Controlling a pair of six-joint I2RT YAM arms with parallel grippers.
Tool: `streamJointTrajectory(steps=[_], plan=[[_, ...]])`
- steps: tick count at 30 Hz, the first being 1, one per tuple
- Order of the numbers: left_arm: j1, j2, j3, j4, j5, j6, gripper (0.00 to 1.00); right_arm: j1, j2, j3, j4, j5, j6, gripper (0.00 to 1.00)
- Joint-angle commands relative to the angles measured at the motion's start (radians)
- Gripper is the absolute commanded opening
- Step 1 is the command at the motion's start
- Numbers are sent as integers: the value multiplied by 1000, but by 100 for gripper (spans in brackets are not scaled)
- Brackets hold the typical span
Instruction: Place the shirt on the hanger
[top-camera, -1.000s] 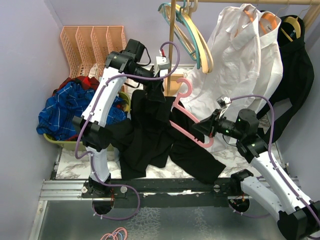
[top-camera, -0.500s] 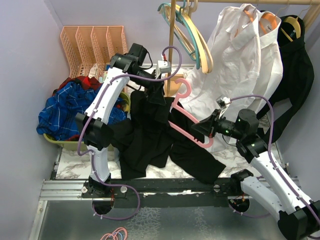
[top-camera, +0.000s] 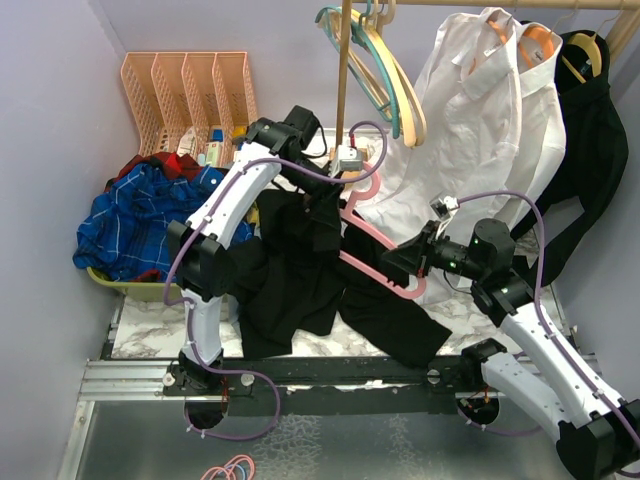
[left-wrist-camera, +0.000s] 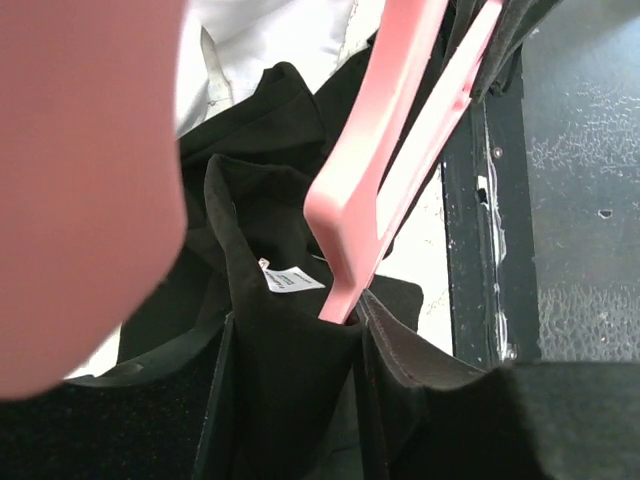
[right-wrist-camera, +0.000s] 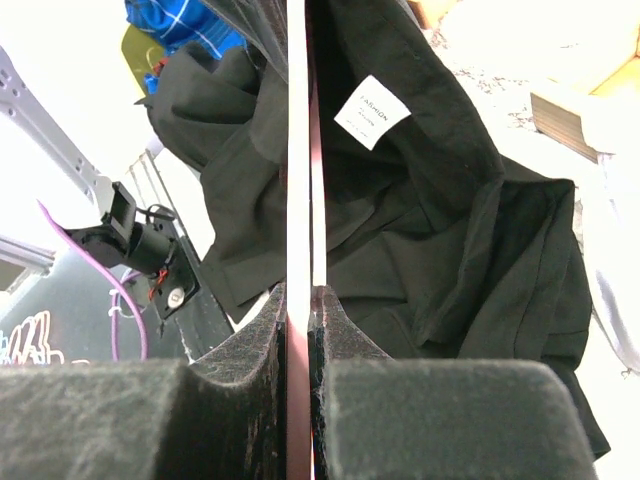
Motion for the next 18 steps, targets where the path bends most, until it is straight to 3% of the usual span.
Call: streamJointTrajectory(steps=[1, 5, 11, 15, 18], plan=[[4, -66, -32, -24, -14, 61, 37, 5, -14, 5, 72, 14, -9, 1], [5, -89, -34, -16, 10, 63, 0, 5, -15, 5, 68, 25, -10, 1], [7, -117, -27, -19, 70, 65, 0, 4, -27, 6, 70, 50, -9, 1], [8, -159, -39, 66, 66, -42, 0, 5, -51, 15, 67, 89, 11, 2], [11, -225, -65, 226, -7, -203, 0, 5, -86, 76, -48, 217, 20, 27]])
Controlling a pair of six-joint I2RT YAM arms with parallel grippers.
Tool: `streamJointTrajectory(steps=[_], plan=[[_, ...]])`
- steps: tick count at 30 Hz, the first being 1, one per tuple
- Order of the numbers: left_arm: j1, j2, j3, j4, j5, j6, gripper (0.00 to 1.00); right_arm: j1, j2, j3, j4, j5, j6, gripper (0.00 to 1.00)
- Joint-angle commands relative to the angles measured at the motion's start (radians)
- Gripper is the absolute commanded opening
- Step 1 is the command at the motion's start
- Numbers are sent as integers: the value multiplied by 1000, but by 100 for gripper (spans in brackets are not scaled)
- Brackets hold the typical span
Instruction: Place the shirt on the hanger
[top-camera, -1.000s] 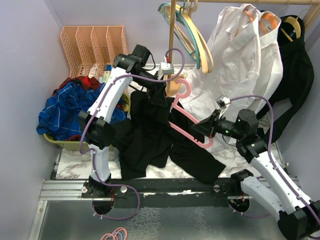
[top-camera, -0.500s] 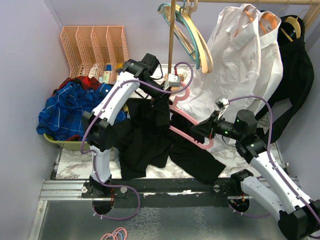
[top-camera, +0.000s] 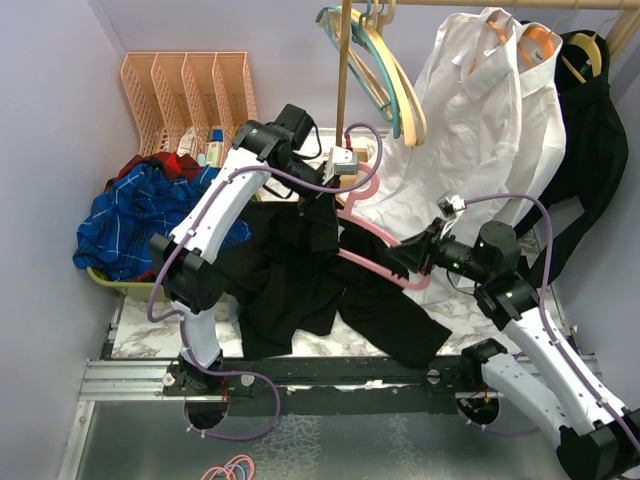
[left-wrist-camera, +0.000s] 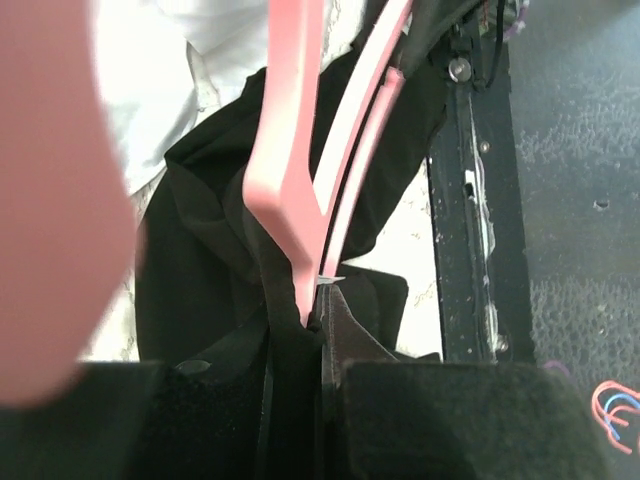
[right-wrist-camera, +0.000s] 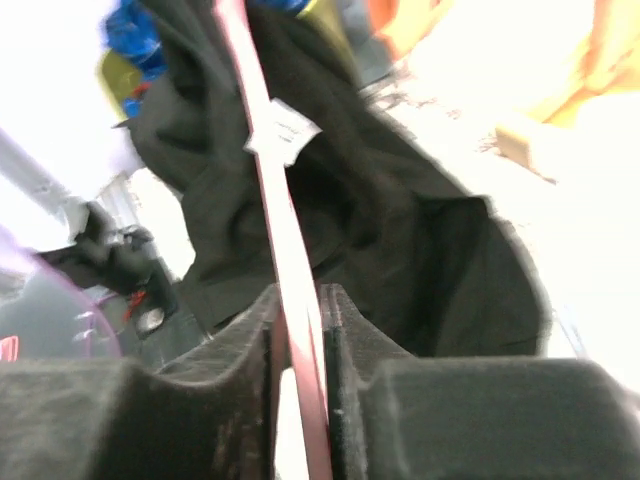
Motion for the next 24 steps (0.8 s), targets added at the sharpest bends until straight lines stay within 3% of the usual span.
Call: streamJointTrajectory(steps=[1, 4, 5, 8, 15, 19, 24], plan=[[15, -138, -10, 293, -28, -270, 0, 6, -92, 87, -94, 251, 81, 38], [19, -160, 66, 304, -24, -331, 0, 6, -285, 6, -78, 357, 150, 95], [19, -170, 82, 310, -20, -352, 0, 6, -365, -21, -83, 388, 177, 100], [20, -235, 46, 409, -48, -447, 0, 6, -462, -50, -150, 418, 237, 99], [48, -334, 2, 508, -1, -568, 0, 6, -514, -138, -139, 203, 368, 99], [80, -384, -66, 561, 69, -620, 0, 6, -461, -164, -36, 179, 404, 93], [94, -402, -94, 568, 118, -628, 0, 6, -294, -196, 242, 158, 464, 91]])
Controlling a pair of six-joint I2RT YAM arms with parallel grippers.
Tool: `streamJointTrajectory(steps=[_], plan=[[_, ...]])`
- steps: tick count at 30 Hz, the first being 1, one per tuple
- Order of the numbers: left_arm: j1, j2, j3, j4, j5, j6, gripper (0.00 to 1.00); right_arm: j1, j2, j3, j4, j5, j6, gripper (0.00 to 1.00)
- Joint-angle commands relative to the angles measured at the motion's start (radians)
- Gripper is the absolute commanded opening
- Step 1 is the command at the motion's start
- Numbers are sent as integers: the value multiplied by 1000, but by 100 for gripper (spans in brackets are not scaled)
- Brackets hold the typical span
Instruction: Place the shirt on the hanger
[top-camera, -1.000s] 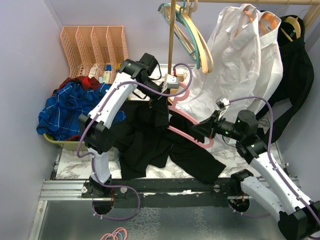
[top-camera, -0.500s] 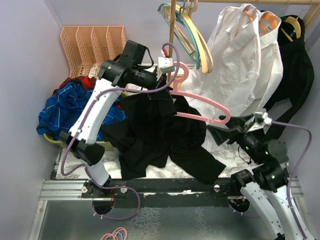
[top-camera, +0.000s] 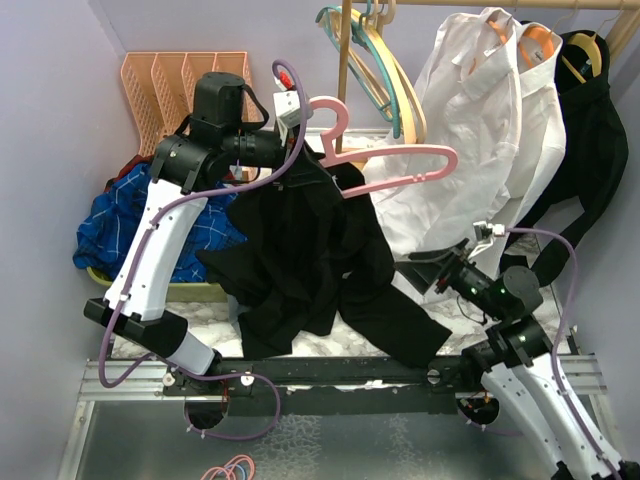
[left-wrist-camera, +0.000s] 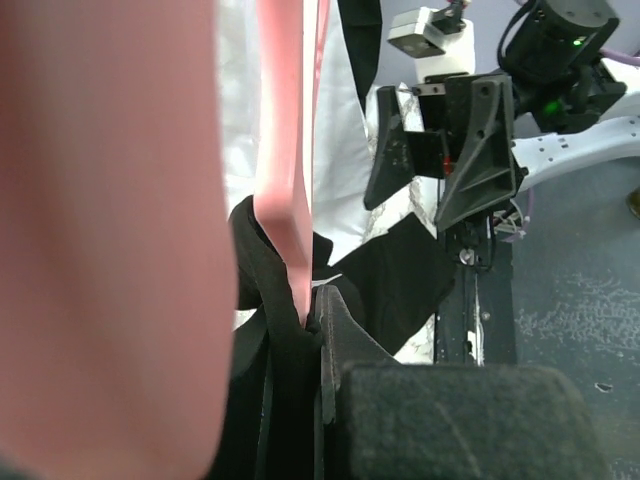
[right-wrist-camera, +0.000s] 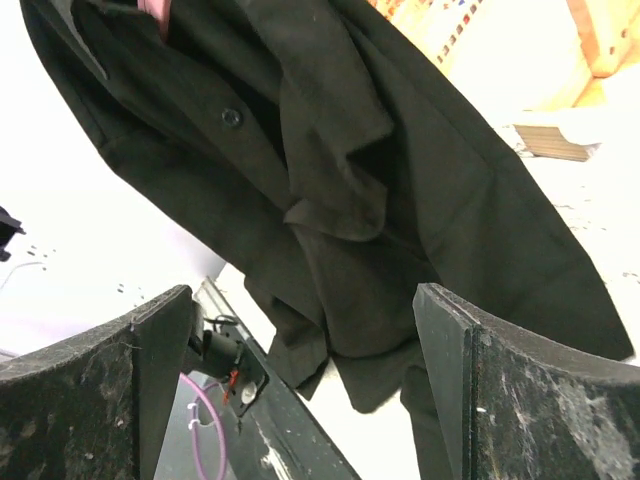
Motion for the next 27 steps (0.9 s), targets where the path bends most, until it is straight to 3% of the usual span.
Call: streamJointTrajectory(steps=[1, 7, 14, 20, 24, 27], plan=[[12, -32, -19, 64, 89, -47, 0, 7, 151, -19, 308, -44, 71, 91], [23, -42, -20, 68, 102, -52, 0, 28, 352, -7, 505, -37, 36, 89], [46, -39, -18, 89, 131, -79, 0, 168, 479, -8, 601, 96, -20, 85], [58, -34, -24, 95, 153, -90, 0, 220, 554, 20, 677, 162, -18, 74], [65, -38, -28, 98, 157, -93, 0, 233, 614, 45, 702, 156, -23, 46], [73, -42, -29, 95, 156, -89, 0, 240, 637, 47, 701, 161, -26, 3]])
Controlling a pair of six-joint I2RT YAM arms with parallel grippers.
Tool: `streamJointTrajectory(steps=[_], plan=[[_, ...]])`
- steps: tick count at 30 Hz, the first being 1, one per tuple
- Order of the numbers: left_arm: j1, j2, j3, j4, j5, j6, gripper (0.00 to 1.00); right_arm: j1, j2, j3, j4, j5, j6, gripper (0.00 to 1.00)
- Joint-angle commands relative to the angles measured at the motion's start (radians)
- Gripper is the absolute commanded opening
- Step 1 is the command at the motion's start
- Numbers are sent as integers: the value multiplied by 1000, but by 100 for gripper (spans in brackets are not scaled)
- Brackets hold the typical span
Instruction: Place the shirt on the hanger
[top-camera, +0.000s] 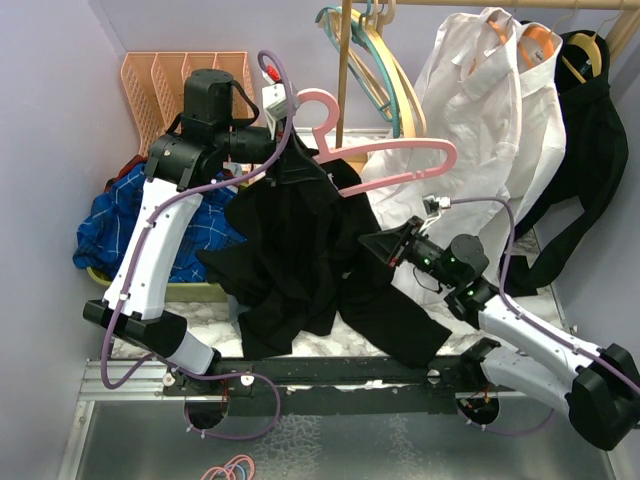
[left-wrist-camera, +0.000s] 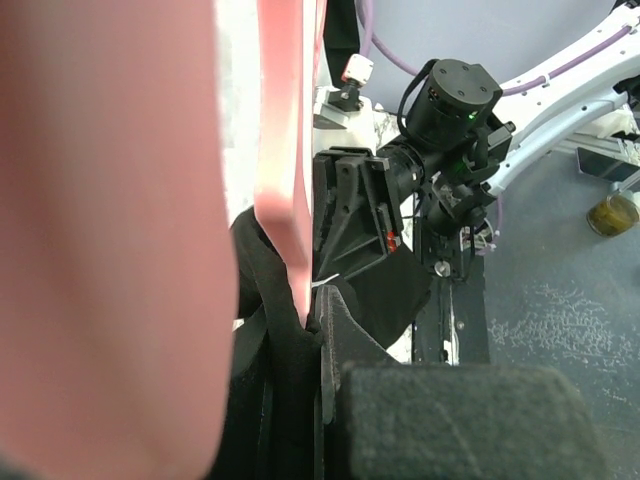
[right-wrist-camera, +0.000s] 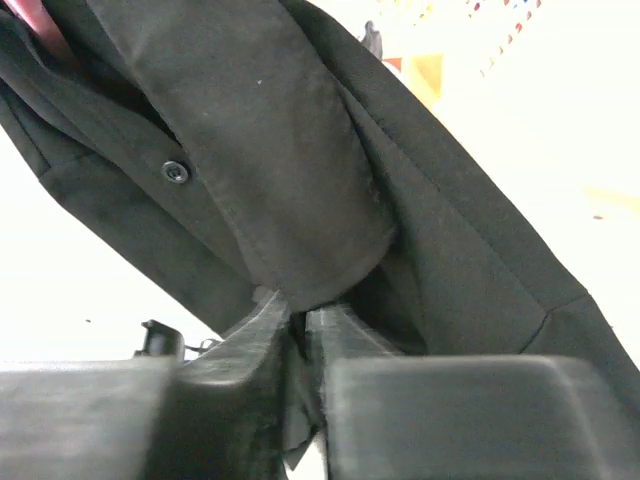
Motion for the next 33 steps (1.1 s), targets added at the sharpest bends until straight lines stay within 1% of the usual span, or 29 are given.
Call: streamJointTrajectory(steps=[1, 3, 5, 9, 11, 13, 16, 19, 23, 27, 33], plan=[[17, -39, 0, 32, 43, -1, 0, 14, 21, 31, 54, 48, -19, 1], [20, -43, 10, -7, 7, 50, 0, 14, -12, 12, 34, 94, -16, 1], [20, -49, 41, -81, -68, 145, 0, 14, -67, -6, -6, 170, -10, 1], [20, -80, 111, -221, -238, 350, 0, 13, -168, 27, -193, 324, -78, 1], [20, -87, 163, -300, -288, 428, 0, 13, -184, 69, -294, 381, -113, 1], [20, -96, 200, -367, -305, 482, 0, 8, -192, 101, -360, 428, -136, 1], [20, -116, 236, -436, -321, 540, 0, -28, -205, 122, -375, 415, -157, 1], [21, -142, 262, -450, -367, 555, 0, -73, -181, 155, -396, 379, -180, 1], [21, -162, 274, -459, -334, 538, 0, -132, -115, 221, -424, 288, -198, 1], [21, -174, 242, -456, -486, 572, 0, -154, -91, 265, -434, 253, -215, 1], [20, -180, 318, -541, -554, 663, 0, -163, -60, 331, -516, 294, -266, 1]])
